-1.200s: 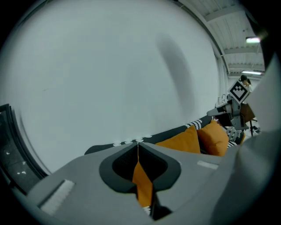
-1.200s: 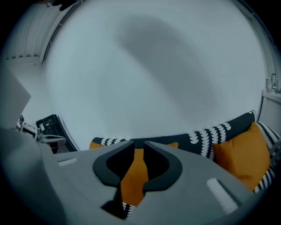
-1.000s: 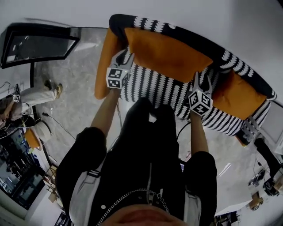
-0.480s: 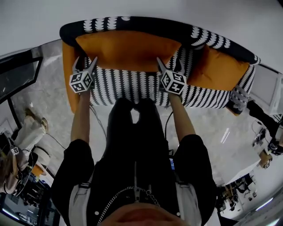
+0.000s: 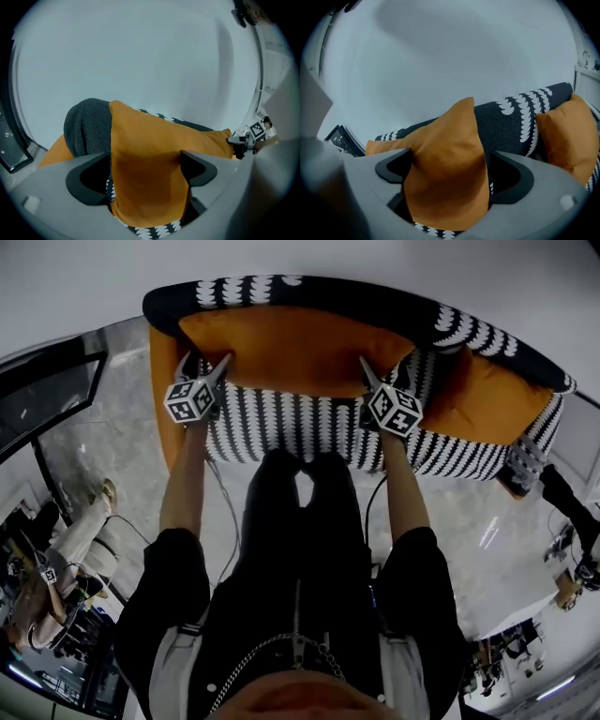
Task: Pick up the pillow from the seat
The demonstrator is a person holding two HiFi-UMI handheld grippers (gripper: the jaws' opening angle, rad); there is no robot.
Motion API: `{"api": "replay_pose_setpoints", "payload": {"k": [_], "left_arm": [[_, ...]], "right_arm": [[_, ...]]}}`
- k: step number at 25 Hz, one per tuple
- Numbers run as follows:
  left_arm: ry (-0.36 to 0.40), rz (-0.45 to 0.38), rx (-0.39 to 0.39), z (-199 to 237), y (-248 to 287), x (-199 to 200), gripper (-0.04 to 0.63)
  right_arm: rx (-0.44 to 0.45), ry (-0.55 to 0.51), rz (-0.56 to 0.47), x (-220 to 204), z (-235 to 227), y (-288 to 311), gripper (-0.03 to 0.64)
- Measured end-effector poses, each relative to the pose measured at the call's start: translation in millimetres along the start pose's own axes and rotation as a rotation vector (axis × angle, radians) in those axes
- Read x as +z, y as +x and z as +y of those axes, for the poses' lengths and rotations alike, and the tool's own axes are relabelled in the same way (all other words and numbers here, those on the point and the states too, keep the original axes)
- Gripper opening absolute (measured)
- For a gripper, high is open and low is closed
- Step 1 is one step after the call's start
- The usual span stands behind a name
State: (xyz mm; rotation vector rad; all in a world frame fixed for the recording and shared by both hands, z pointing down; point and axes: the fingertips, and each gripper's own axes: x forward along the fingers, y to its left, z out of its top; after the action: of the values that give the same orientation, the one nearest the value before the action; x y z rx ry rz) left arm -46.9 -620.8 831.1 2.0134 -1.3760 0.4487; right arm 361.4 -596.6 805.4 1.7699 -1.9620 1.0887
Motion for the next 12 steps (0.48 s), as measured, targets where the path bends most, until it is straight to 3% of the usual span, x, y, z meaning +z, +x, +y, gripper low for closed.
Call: {"api": "replay_pose_setpoints", "payload": {"k": [5,12], "left_arm": [[-0.014,0.01,-0.043,-2,10,-1,0.459],[-0.017,0.032,-0.107,-13,11,-9,0.356]], "right_arm": [[0.04,0.031,0.038,-3,-1,9,0.517],[0.057,0.013,0.076,-15,4,13,0.467]]}}
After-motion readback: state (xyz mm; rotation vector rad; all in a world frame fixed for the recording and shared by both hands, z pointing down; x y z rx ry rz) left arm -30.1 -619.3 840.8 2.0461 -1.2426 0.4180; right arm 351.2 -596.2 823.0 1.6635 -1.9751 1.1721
